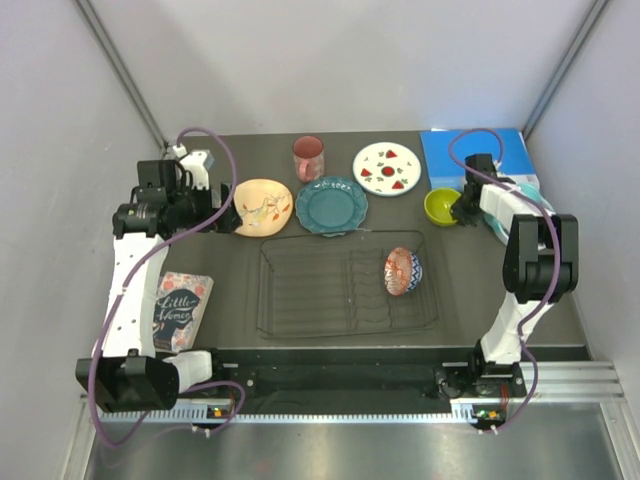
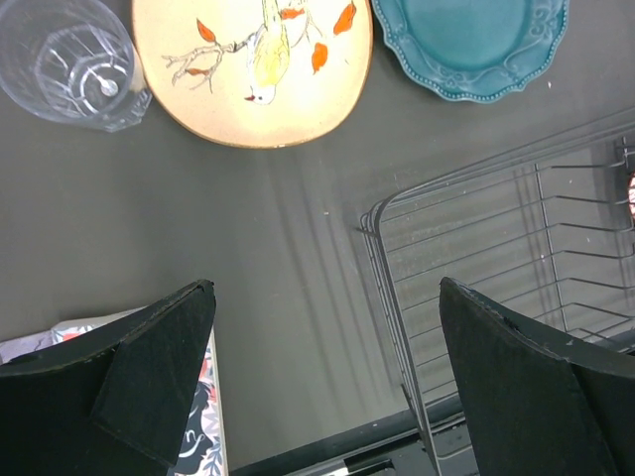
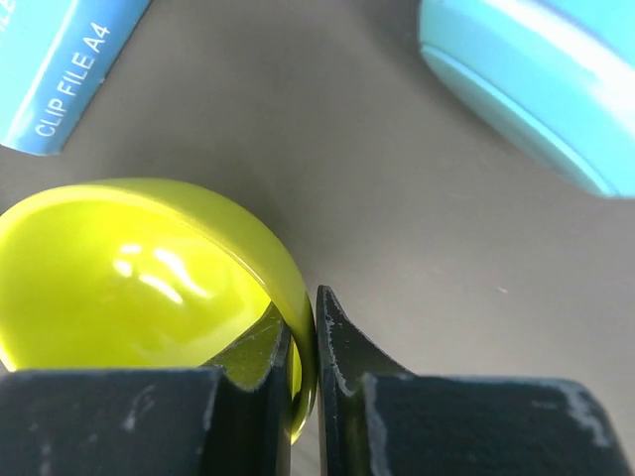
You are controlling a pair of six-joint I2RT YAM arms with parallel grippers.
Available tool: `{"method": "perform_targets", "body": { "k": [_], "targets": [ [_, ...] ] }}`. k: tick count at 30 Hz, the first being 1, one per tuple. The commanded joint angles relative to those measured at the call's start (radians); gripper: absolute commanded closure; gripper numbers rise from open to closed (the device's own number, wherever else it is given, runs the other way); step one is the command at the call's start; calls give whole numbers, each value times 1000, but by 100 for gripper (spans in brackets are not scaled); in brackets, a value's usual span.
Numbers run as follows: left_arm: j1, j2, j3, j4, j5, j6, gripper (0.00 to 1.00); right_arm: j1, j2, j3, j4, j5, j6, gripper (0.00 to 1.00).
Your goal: Load the mixed dishes into the dish rack
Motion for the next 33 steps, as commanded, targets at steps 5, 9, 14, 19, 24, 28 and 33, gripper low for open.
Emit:
{"method": "perform_targets", "body": {
  "k": [5, 9, 14, 19, 24, 28, 33],
  "targets": [
    [-1, -24, -60, 69, 7, 4, 1, 342, -268, 260, -240, 541, -251, 100],
    [-1, -18, -68, 75, 2, 12, 1, 597, -312, 325, -415, 865, -327, 100],
    [-1, 5, -55, 69, 23, 12, 1, 808, -285, 360, -916, 1028, -9, 100],
    [-1, 20, -37, 59, 33, 31, 1, 950, -395, 313, -926, 867, 0, 100],
    [-1, 25, -40, 64, 48, 35, 1, 1007, -518, 296, -940, 699, -43, 100],
    [-1, 42, -45, 85, 99, 36, 1, 1019, -582, 221, -951, 524, -54, 100],
    [-11, 86, -45, 157, 325, 50, 1, 1019, -653, 143, -954, 397, -77, 100]
  ]
}}
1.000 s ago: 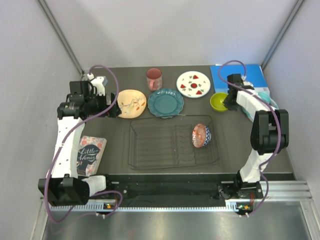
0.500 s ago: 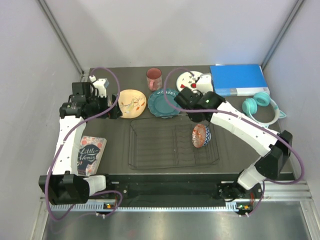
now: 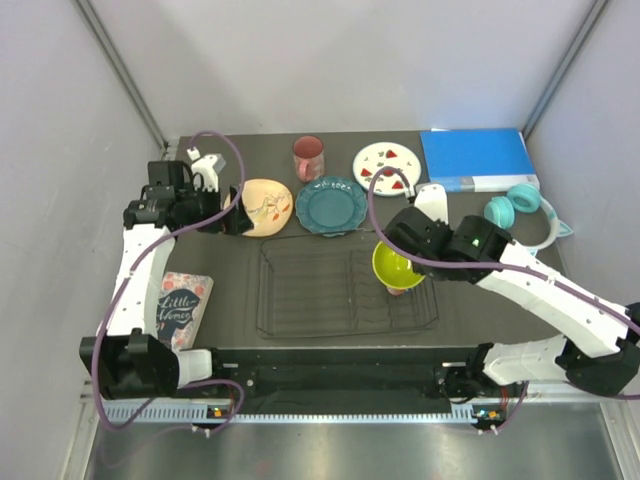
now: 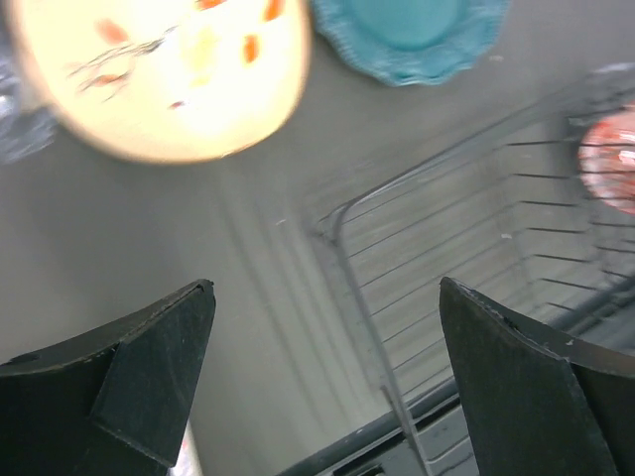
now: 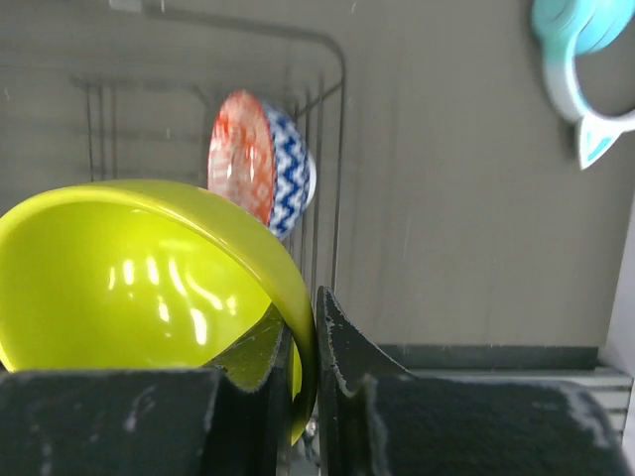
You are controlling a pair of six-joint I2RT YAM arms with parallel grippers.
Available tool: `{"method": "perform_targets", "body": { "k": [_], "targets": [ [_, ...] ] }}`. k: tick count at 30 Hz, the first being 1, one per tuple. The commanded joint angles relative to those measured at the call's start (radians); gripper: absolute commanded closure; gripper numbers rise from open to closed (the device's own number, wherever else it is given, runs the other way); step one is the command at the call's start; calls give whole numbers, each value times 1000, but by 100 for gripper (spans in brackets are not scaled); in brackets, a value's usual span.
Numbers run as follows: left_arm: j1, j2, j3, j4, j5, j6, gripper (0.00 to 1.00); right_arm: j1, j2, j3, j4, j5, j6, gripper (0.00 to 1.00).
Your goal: Load the mixed dishes into the dish rack
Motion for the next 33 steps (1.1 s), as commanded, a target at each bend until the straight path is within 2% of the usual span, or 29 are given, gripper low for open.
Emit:
{"method": "perform_targets", "body": {
  "k": [1, 3, 10, 26, 29, 30, 33],
  "targets": [
    [-22, 62, 26, 128, 245, 39, 1, 8, -45, -56, -104, -154, -16, 100],
    [-92, 94, 42, 147, 276, 62, 1, 10, -58, -87, -104, -173, -18, 100],
    [-305, 324, 143, 89, 209, 233, 2, 8, -103, -130, -104, -208, -4, 100],
    [-338, 438, 48, 212, 44, 335, 11, -3, -94, -101, -102, -231, -16, 100],
    [-338, 461, 48, 221, 18, 338, 28, -3, -97, -107, -102, -228, -21, 100],
    [-338, 464, 45, 222, 11, 340, 46, -3, -100, -110, -101, -230, -19, 100],
    [-336, 479, 54, 187, -38, 347, 72, -3, -106, -127, -102, -233, -16, 100]
  ]
}}
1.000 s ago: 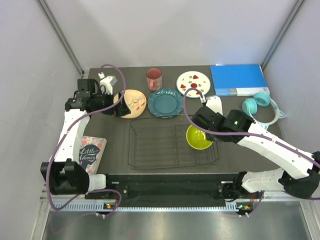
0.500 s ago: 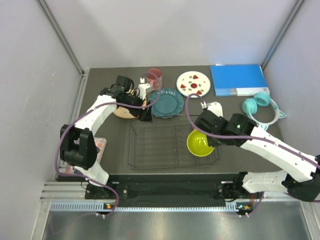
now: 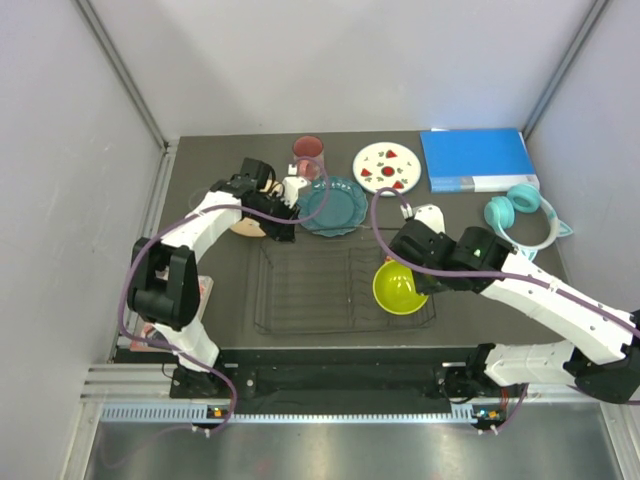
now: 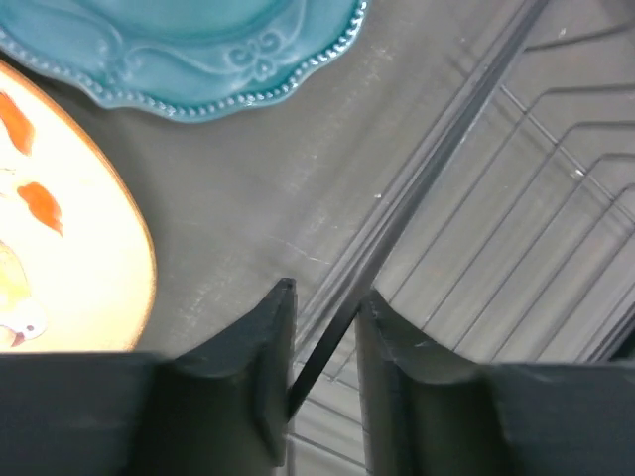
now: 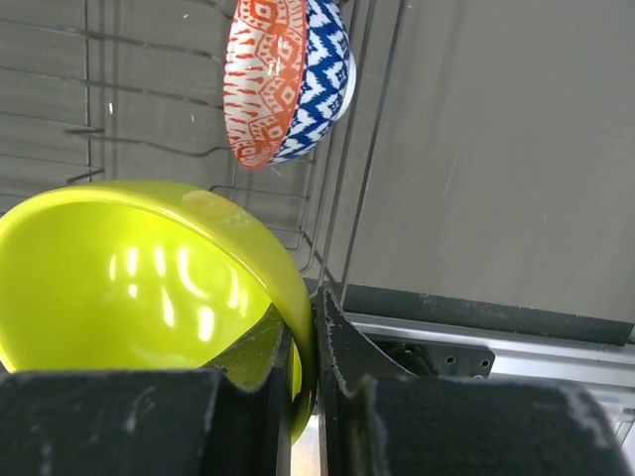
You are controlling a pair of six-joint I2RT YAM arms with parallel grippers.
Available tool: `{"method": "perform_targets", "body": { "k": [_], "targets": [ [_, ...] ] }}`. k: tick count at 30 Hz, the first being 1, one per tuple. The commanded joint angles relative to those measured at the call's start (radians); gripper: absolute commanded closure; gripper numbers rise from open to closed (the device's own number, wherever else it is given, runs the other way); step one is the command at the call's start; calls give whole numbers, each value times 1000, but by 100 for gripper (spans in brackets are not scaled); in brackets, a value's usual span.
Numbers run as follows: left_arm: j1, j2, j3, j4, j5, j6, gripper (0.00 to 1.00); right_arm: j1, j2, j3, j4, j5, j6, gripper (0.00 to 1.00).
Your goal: Load the mixed dishes into the dish rack
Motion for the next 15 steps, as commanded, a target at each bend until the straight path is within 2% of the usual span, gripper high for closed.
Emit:
{"method": "perform_targets", "body": {
  "k": [1, 4, 11, 15],
  "targets": [
    [-1, 20, 6, 9, -107, 37, 76, -1, -29, 9, -92, 4, 1, 100],
    [8, 13, -10, 7, -122, 34, 86, -2, -18, 1, -92, 13, -5, 100],
    [44, -65, -85, 22, -136, 38, 84, -21, 39, 13, -90, 97, -69, 100],
    [45, -95, -106, -4, -116, 67, 78, -106, 85, 76, -83, 247, -129, 100]
  ]
}}
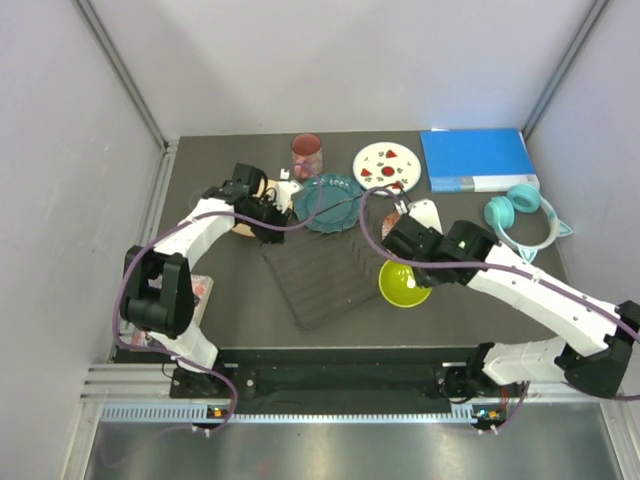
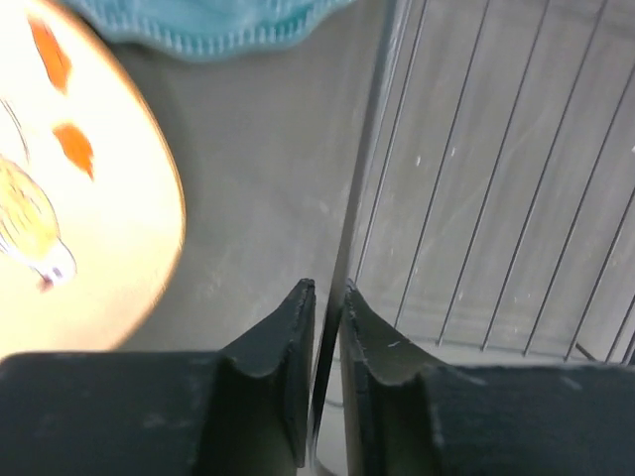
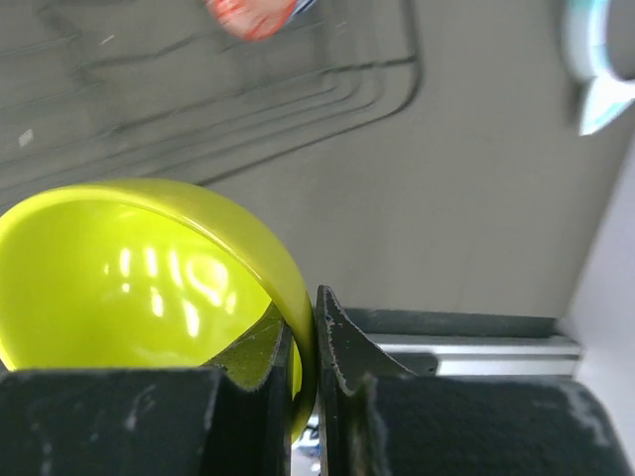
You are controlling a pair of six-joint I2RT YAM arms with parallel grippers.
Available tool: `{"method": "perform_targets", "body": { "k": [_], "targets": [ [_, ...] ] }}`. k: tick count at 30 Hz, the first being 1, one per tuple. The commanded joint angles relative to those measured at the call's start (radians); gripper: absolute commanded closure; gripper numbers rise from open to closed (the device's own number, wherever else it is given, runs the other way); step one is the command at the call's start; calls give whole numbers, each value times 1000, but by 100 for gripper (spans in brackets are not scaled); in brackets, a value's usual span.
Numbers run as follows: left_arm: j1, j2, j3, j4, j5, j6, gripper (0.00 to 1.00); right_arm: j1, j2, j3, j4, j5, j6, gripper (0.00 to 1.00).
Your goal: Load the mixed dishes into the dish rack
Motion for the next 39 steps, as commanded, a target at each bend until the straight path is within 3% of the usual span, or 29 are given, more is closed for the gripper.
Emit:
{"method": "perform_targets", "body": {
  "k": [1, 6, 9, 15, 24, 30, 39],
  "targets": [
    [25, -36, -33, -62, -57, 11, 76, -96, 50, 125, -81, 208, -84, 100],
    [25, -50, -40, -83, -66, 23, 48, -181, 202, 275, -72, 505, -152, 100],
    [25, -68, -48, -82, -78, 28, 42, -175, 287, 277, -72, 592, -140, 100],
    [27, -103, -53, -90, -95, 28, 41, -155, 354, 245, -68, 674, -117, 100],
    [71, -165, -96, -82, -109, 57, 40, -181, 406, 182, 21, 622, -209, 100],
    [155, -114, -82, -88, -77, 85, 41, -212, 395, 118, 101, 576, -280, 100],
    [179, -76, -65, -67, -50, 75, 41, -178, 450, 104, 120, 539, -288, 100]
  ]
}}
